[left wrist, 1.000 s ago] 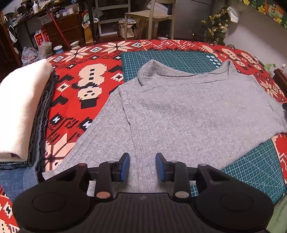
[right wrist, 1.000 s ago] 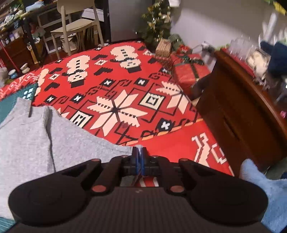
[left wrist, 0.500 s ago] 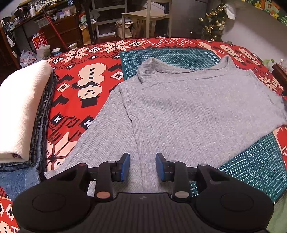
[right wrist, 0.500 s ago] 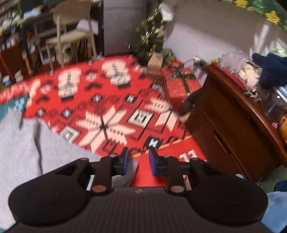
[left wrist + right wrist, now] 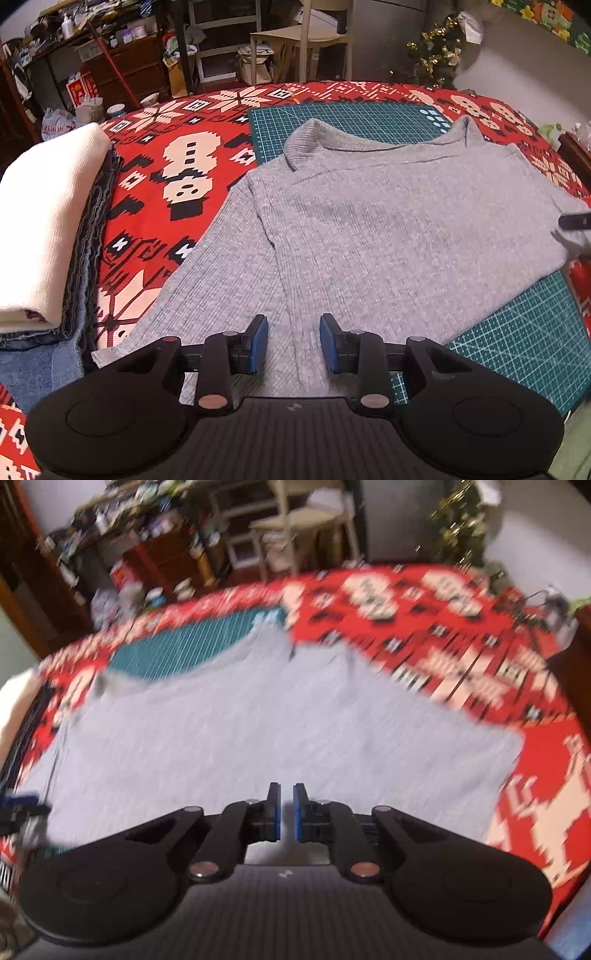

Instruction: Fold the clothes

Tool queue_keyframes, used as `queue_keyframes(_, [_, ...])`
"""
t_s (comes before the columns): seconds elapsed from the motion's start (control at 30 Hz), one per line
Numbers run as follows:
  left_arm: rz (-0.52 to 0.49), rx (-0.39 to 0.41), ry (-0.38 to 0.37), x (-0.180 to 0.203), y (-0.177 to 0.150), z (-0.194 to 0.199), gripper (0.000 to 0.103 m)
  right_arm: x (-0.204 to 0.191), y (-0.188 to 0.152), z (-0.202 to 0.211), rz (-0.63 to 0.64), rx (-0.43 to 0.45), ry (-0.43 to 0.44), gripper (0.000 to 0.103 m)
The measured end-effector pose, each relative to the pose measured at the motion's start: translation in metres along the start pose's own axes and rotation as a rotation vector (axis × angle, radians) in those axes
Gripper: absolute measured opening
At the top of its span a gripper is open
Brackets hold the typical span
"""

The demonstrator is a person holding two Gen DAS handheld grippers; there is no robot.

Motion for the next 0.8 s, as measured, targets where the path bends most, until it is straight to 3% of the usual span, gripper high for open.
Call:
queue_keyframes(0.23, [0.01, -0.006, -0.013, -0.005, -0.004, 0.001, 0.035, 0.009, -0.023, 0.002, -0.028, -0.036, -0.03, 0.003])
queue_keyframes(0.37, [0.069, -0.028, -0.076, -0.006, -0.008, 0.008, 0.011, 0.007, -0.022, 0.012, -0.074, -0.017, -0.017, 0.008])
queue_keyframes(0.5, [0.109, -0.061, -0.198, 0.014, 0.0, 0.013, 0.011, -0.028, -0.016, 0.008, -0.067, -0.011, 0.124, 0.009])
queue_keyframes(0.63, [0.137, -0.099, -0.334, 0.039, 0.013, 0.018, 0.011, -0.072, -0.02, -0.017, -0.164, -0.078, 0.325, 0.01])
queue_keyframes(0.73, [0.146, -0.118, -0.375, 0.052, 0.026, 0.017, 0.011, -0.087, -0.021, -0.028, -0.162, -0.103, 0.361, 0.01])
queue_keyframes(0.8, [0.141, -0.11, -0.354, 0.048, 0.026, 0.018, 0.011, -0.094, -0.021, -0.032, -0.139, -0.113, 0.362, 0.01])
Point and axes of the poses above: each gripper's, at about its wrist camera, not at the fingertips, and z roughly against the way its jaws point, x to its right, y to its top, the point moved 9 cm from there along -z, roughly the way its jaws point, and after that the axes turned 15 degrees about y, right-handed, at the moved point
